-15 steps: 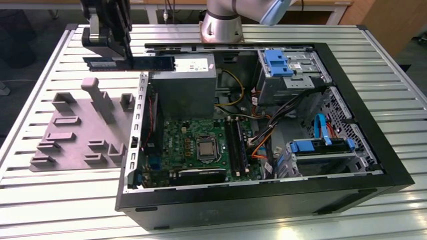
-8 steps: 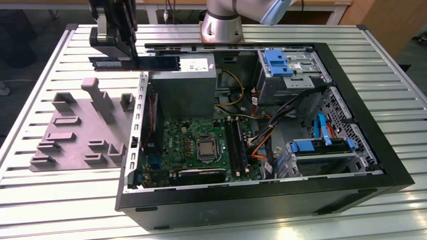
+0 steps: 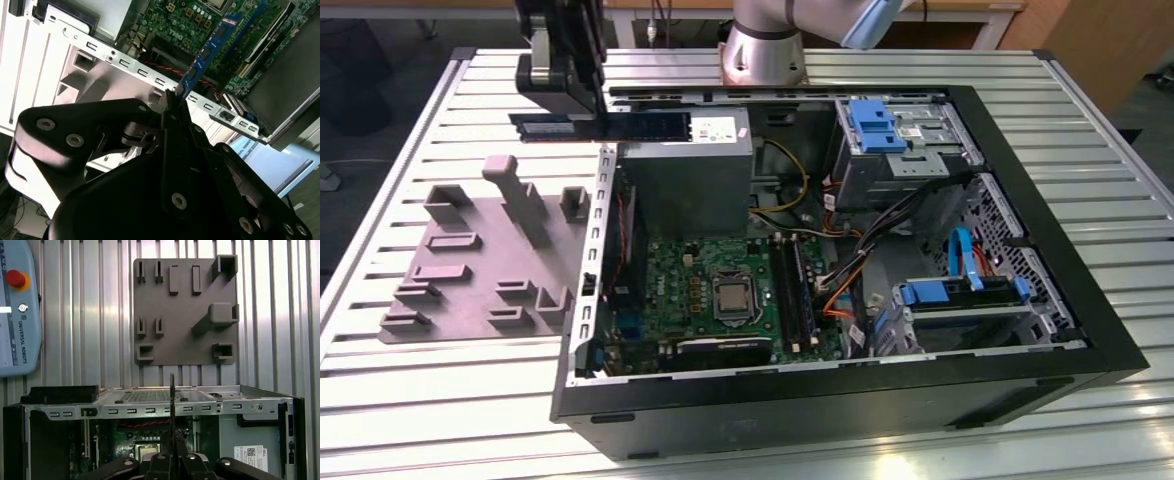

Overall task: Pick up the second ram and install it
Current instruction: 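Pick up the second ram and move it above second insertion slot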

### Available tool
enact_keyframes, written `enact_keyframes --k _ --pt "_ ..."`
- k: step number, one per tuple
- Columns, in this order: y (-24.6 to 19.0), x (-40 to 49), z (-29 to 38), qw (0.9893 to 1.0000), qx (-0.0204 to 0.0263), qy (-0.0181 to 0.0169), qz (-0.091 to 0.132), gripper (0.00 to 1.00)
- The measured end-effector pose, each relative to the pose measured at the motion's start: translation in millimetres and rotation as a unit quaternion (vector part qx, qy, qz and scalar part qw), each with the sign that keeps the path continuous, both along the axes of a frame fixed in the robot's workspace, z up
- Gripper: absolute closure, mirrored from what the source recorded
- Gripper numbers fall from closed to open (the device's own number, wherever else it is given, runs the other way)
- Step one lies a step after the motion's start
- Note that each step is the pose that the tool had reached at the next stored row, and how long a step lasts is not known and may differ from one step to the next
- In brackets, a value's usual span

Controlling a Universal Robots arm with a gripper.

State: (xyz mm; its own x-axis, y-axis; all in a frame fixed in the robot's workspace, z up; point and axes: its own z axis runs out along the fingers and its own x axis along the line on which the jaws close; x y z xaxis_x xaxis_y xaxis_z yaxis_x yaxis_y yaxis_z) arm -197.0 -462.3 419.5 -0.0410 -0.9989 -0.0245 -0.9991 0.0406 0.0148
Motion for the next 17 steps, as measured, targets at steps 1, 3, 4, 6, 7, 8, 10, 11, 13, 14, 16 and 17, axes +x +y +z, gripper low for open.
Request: enact_keyframes --k 1,3,4,6,7,8,10,11,13,14,16,17 --pt "0.0 1.2 0.0 1.0000 0.0000 0.0000 0.000 0.86" --pt "0.0 3.3 0.1 1.0000 0.0000 0.0000 0.000 0.86" --pt "0.0 4.4 0.0 1.0000 0.0000 0.0000 0.000 0.86" --pt "0.0 6.4 0.0 1.0000 0.0000 0.0000 0.000 0.86" --pt "0.0 7.4 0.0 1.0000 0.0000 0.0000 0.000 0.86" --pt "0.0 8.3 0.0 1.0000 0.0000 0.0000 0.000 0.86" --pt "0.0 10.3 0.0 1.0000 0.0000 0.0000 0.000 0.86" --pt "0.0 11.3 0.0 1.0000 0.0000 0.0000 0.000 0.86" --pt "0.0 13.1 0.0 1.0000 0.0000 0.0000 0.000 0.86" --pt "0.0 14.2 0.0 1.0000 0.0000 0.0000 0.000 0.86" --pt "0.0 15.8 0.0 1.0000 0.0000 0.0000 0.000 0.86" --pt "0.0 16.5 0.1 1.0000 -0.0001 0.0001 0.000 0.86"
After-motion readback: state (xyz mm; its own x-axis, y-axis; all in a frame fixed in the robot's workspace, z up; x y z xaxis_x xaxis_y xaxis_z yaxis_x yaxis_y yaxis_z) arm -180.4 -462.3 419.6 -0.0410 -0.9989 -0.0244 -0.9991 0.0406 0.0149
